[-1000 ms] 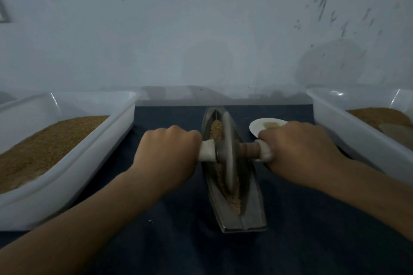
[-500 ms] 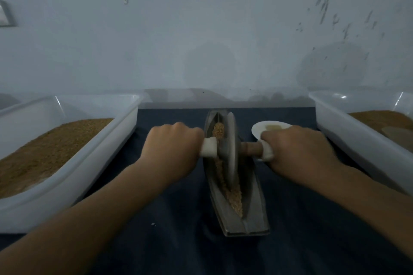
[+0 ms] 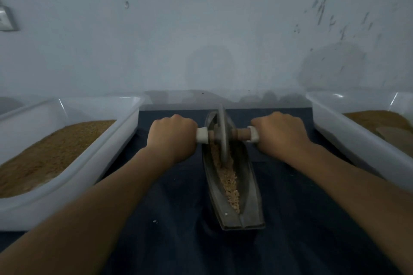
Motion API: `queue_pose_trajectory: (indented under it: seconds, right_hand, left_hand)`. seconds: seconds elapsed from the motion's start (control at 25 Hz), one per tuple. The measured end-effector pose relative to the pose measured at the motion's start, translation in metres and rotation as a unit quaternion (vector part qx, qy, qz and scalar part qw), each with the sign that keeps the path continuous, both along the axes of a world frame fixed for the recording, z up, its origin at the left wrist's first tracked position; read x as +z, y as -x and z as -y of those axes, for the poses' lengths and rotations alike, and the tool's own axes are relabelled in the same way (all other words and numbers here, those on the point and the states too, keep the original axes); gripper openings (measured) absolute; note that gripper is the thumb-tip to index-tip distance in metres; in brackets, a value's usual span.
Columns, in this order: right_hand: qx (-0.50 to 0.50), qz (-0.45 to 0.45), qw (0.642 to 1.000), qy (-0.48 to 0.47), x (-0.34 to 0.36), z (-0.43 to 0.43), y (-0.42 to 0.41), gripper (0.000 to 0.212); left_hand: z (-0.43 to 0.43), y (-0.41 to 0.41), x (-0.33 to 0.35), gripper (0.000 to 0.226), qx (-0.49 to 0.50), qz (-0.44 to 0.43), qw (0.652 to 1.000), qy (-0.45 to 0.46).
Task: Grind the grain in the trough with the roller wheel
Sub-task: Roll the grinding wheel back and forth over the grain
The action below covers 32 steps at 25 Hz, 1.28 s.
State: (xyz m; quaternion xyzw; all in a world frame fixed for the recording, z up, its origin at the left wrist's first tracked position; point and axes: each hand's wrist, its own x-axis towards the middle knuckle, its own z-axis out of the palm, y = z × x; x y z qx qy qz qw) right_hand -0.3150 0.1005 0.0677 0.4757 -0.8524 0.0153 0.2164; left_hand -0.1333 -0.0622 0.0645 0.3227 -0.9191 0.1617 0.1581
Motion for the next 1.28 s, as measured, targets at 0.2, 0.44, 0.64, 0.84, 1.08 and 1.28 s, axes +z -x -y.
queue_pose_trajectory:
  seconds: [0.2,0.44,0.64,0.84,1.08,1.28]
  right_hand:
    - [0.158,-0.068,0.979,0.114,-0.032,-0.065,-0.008,0.017]
    - [-0.006,0.01,0.999,0.053,-0.014,0.015,0.01,0.012]
    - [0.031,-0.081,0.995,0.043,-0.017,-0.007,0.01,0.026]
    - [0.108,-0.154,0.977,0.1,-0.02,-0.04,-0.004,0.029]
    - [-0.014,0.06,0.998,-0.009,0.003,0.019,0.004,0.011]
    - [0.124,-0.135,0.972,0.145,-0.024,-0.054,-0.016,0.022]
  left_hand:
    - [-0.026,-0.051,-0.015,0.044,-0.136,-0.074,0.974,0.164]
    - [0.003,0.015,0.006,0.006,0.002,0.005,0.997,0.081]
    - [-0.002,-0.007,-0.011,0.012,-0.038,-0.035,0.995,0.085]
    - [-0.015,-0.036,-0.02,0.043,-0.09,-0.056,0.986,0.125]
    - [0.006,0.02,0.01,0.014,-0.003,0.009,1.0,0.018]
    - [-0.031,-0.047,-0.02,0.04,-0.126,-0.08,0.977,0.153]
